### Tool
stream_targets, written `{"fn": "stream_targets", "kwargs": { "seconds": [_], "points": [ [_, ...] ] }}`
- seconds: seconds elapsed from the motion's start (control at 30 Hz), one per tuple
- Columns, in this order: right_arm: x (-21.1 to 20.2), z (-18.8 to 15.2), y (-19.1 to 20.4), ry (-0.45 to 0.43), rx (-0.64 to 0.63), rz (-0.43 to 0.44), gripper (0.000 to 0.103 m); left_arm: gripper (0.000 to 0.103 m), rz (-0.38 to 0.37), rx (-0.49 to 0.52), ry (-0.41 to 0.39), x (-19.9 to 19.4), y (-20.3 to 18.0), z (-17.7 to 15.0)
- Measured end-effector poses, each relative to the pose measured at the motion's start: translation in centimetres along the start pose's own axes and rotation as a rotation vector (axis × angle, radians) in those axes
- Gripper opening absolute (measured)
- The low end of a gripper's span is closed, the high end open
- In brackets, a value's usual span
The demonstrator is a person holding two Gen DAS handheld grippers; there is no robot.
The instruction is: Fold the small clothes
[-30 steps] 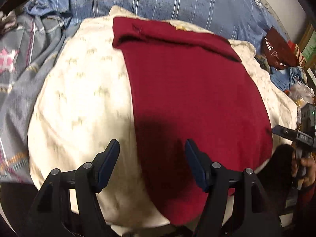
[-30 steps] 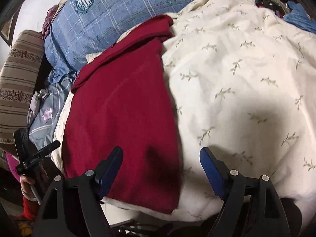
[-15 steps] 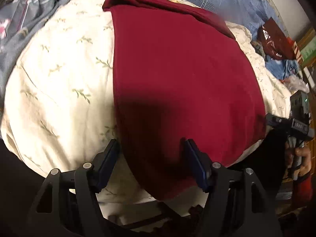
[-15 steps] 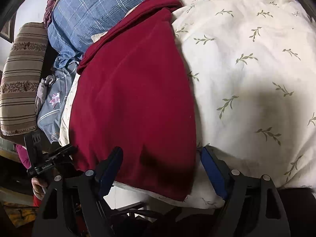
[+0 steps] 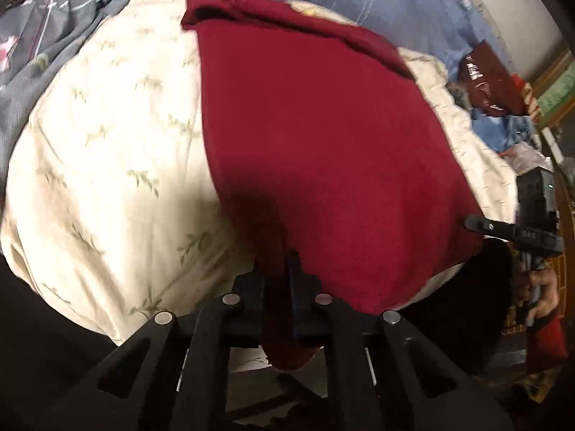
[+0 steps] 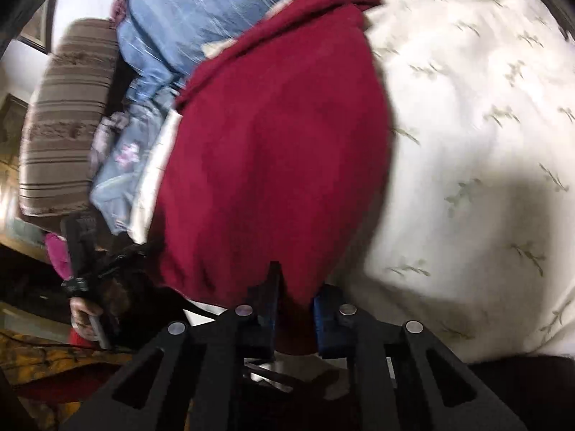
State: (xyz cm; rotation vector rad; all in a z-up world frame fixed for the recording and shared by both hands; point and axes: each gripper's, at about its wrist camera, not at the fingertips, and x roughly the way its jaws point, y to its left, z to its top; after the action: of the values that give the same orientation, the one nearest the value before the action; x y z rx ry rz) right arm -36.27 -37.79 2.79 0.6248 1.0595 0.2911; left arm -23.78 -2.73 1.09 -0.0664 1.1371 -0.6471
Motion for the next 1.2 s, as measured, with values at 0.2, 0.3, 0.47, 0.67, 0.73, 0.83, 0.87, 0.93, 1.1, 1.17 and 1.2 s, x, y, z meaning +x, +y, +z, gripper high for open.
{"fn": "stream_targets", "kwargs": {
  "seconds": [0.2, 0.3, 0.47, 0.67, 0.73, 0.83, 0.87, 0.93, 1.1, 1.17, 1.2],
  "points": [
    [-3.0, 2.7, 1.1, -0.175, 0.035, 0.136, 0.014, 0.007, -0.102, -0.015, -0.131, -4.2, 0.2, 2.9],
    [-3.9, 5.2, 1.8, -0.274, 0.032, 0.184, 0.014, 0.007, -0.117, -0.027, -0.196, -5.0, 0.4, 5.1],
    [-3.2, 11.2, 3.2, -0.389, 0.009, 0.174, 0.014, 0.007, -0.104, -0.044, -0.299, -4.8, 1.0, 10.9],
    [-1.8, 18.4, 1.1, -0.432, 0.071, 0.178, 0.013, 0.007, -0.061, -0.034, -0.354, -3.0, 1.5, 17.5],
    [-1.0, 20.3, 0.0, -0.428, 0.11, 0.2, 0.013, 0.007, -0.046, -0.04, -0.349, -1.8, 1.8, 19.1],
    [0.3, 22.6, -0.8, -0.413, 0.124, 0.159, 0.013, 0.007, -0.044, -0.056, -0.342, -0.4, 2.5, 21.3],
    [0.9, 23.3, -1.0, -0.404, 0.13, 0.149, 0.013, 0.007, -0.045, -0.064, -0.336, 0.1, 2.9, 22.0],
    [2.4, 24.8, -1.8, -0.385, 0.145, 0.098, 0.013, 0.007, -0.053, -0.083, -0.319, 1.3, 3.7, 23.4],
    [5.8, 27.8, -3.9, -0.342, 0.19, 0.091, 0.014, 0.01, -0.063, -0.122, -0.309, 3.9, 5.3, 25.6],
    [6.2, 28.3, -4.8, -0.341, 0.231, 0.101, 0.018, 0.012, -0.075, -0.149, -0.298, 4.7, 6.2, 26.1],
    [6.1, 28.5, -5.2, -0.345, 0.26, 0.123, 0.023, 0.013, -0.078, -0.159, -0.284, 4.9, 6.4, 26.3]
  ]
}}
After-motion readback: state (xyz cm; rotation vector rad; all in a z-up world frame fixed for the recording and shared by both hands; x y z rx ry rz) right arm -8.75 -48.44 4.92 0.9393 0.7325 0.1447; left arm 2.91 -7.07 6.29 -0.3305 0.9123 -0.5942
